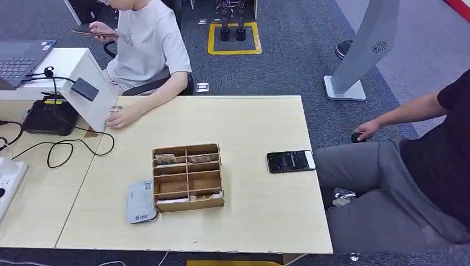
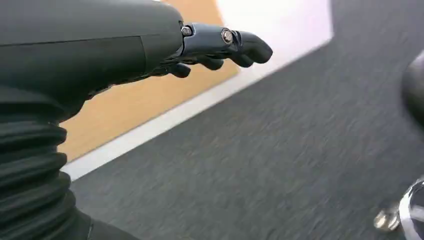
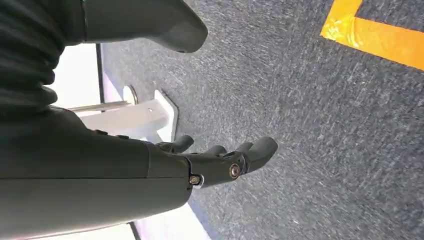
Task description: Pass the card to the sensor for recognition and then transmit it.
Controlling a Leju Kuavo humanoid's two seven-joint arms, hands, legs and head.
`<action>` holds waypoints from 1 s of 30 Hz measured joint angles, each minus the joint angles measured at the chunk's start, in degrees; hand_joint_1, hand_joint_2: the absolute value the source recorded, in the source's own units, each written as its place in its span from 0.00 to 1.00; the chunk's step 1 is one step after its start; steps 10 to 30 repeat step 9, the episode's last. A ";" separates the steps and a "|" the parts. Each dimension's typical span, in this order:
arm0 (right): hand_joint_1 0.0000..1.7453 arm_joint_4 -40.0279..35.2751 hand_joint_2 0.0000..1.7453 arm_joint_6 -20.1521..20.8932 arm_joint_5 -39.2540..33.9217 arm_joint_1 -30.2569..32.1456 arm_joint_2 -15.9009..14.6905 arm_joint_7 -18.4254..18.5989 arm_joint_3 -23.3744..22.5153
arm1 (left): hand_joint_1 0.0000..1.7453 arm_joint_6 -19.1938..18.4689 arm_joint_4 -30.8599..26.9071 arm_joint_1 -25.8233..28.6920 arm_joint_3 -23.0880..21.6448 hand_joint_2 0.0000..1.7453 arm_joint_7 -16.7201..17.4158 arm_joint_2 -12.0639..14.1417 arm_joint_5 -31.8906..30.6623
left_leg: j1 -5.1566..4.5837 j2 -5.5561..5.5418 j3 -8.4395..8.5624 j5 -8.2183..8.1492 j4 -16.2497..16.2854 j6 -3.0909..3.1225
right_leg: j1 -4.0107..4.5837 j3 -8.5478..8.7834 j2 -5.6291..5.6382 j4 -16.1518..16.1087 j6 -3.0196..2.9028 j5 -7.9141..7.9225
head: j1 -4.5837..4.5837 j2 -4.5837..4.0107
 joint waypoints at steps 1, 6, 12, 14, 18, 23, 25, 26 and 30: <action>0.00 0.00 1.00 0.00 -0.24 -0.01 0.00 -0.13 -0.20 | 0.00 0.11 1.85 -0.14 0.00 1.00 -1.13 -0.33 0.39 | -0.01 0.00 0.03 0.00 0.00 0.01 | 0.00 -0.01 0.00 0.00 0.00 0.00 | -0.04 0.00; 0.00 -0.41 1.00 1.01 -3.58 0.16 0.00 -0.98 -0.29 | 0.00 -0.85 9.25 -0.37 -4.25 0.00 -5.53 -0.97 4.56 | -0.01 0.01 0.05 0.00 0.00 0.01 | 0.03 0.04 0.01 0.00 0.00 0.00 | 0.02 0.00; 0.00 -0.92 0.00 1.44 -6.15 0.50 0.00 -0.61 -0.28 | 0.00 -2.56 11.51 -0.19 -7.94 0.00 -5.97 -0.68 7.98 | -0.01 0.01 0.07 0.00 0.01 0.01 | 0.03 0.04 0.02 0.00 0.00 0.00 | -0.02 0.00; 0.00 -0.92 0.00 1.44 -6.15 0.50 0.00 -0.61 -0.28 | 0.00 -2.56 11.51 -0.19 -7.94 0.00 -5.97 -0.68 7.98 | -0.01 0.01 0.07 0.00 0.01 0.01 | 0.03 0.04 0.02 0.00 0.00 0.00 | -0.02 0.00; 0.00 -0.92 0.00 1.44 -6.15 0.50 0.00 -0.61 -0.28 | 0.00 -2.56 11.51 -0.19 -7.94 0.00 -5.97 -0.68 7.98 | -0.01 0.01 0.07 0.00 0.01 0.01 | 0.03 0.04 0.02 0.00 0.00 0.00 | -0.02 0.00; 0.00 -0.92 0.00 1.44 -6.15 0.50 0.00 -0.61 -0.28 | 0.00 -2.56 11.51 -0.19 -7.94 0.00 -5.97 -0.68 7.98 | -0.01 0.01 0.07 0.00 0.01 0.01 | 0.03 0.04 0.02 0.00 0.00 0.00 | -0.02 0.00; 0.00 -0.92 0.00 1.44 -6.15 0.50 0.00 -0.61 -0.28 | 0.00 -2.56 11.51 -0.19 -7.94 0.00 -5.97 -0.68 7.98 | -0.01 0.01 0.07 0.00 0.01 0.01 | 0.03 0.04 0.02 0.00 0.00 0.00 | -0.02 0.00; 0.00 -0.92 0.00 1.44 -6.15 0.50 0.00 -0.61 -0.28 | 0.00 -2.56 11.51 -0.19 -7.94 0.00 -5.97 -0.68 7.98 | -0.01 0.01 0.07 0.00 0.01 0.01 | 0.03 0.04 0.02 0.00 0.00 0.00 | -0.02 0.00; 0.00 -0.92 0.00 1.44 -6.15 0.50 0.00 -0.61 -0.28 | 0.00 -2.56 11.51 -0.19 -7.94 0.00 -5.97 -0.68 7.98 | -0.01 0.01 0.07 0.00 0.01 0.01 | 0.03 0.04 0.02 0.00 0.00 0.00 | -0.02 0.00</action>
